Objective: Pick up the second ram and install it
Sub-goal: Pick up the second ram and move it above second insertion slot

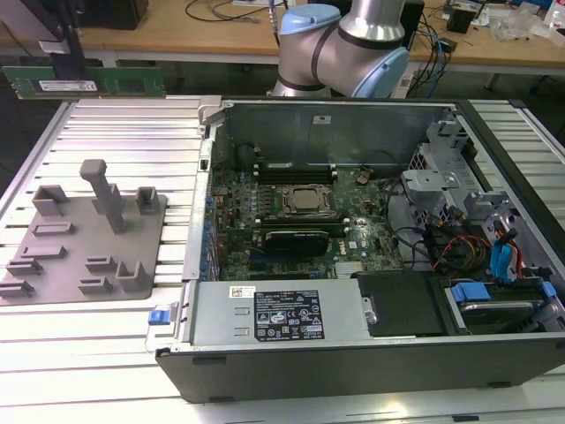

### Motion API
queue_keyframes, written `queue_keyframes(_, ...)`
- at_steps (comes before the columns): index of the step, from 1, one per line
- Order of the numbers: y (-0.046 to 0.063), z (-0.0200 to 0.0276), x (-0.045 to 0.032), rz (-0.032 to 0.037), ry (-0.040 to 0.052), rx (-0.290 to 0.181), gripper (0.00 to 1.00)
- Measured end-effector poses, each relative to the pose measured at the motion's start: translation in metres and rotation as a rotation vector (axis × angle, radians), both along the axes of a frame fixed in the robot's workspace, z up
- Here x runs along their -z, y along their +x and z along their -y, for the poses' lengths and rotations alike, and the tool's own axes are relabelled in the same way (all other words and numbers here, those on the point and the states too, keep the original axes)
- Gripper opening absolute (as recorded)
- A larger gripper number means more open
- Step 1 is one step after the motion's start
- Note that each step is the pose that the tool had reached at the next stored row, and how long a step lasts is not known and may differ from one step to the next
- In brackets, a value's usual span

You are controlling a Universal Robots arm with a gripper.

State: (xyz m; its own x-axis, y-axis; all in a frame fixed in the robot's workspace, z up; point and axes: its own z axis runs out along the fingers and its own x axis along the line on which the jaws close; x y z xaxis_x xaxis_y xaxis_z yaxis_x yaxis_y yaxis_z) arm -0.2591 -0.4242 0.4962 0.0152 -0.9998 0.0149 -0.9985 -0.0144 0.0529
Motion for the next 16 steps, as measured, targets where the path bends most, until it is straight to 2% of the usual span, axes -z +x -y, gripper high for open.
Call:
queue_keyframes(1,0.002,0.0,0.0,0.0,0.0,0.0,0.09)
queue_keyframes(5,0.028,0.0,0.0005,-0.0005,0.0,0.0,0.09)
queue_keyframes(8,0.041,0.0,0.0016,-0.0005,0.0001,0.0,0.09)
queue_keyframes(12,0.065,0.0,0.0036,-0.0006,0.0,0.0,0.09)
queue_keyframes(16,0.084,0.0,0.0052,-0.0005,0.0,0.0,0.09)
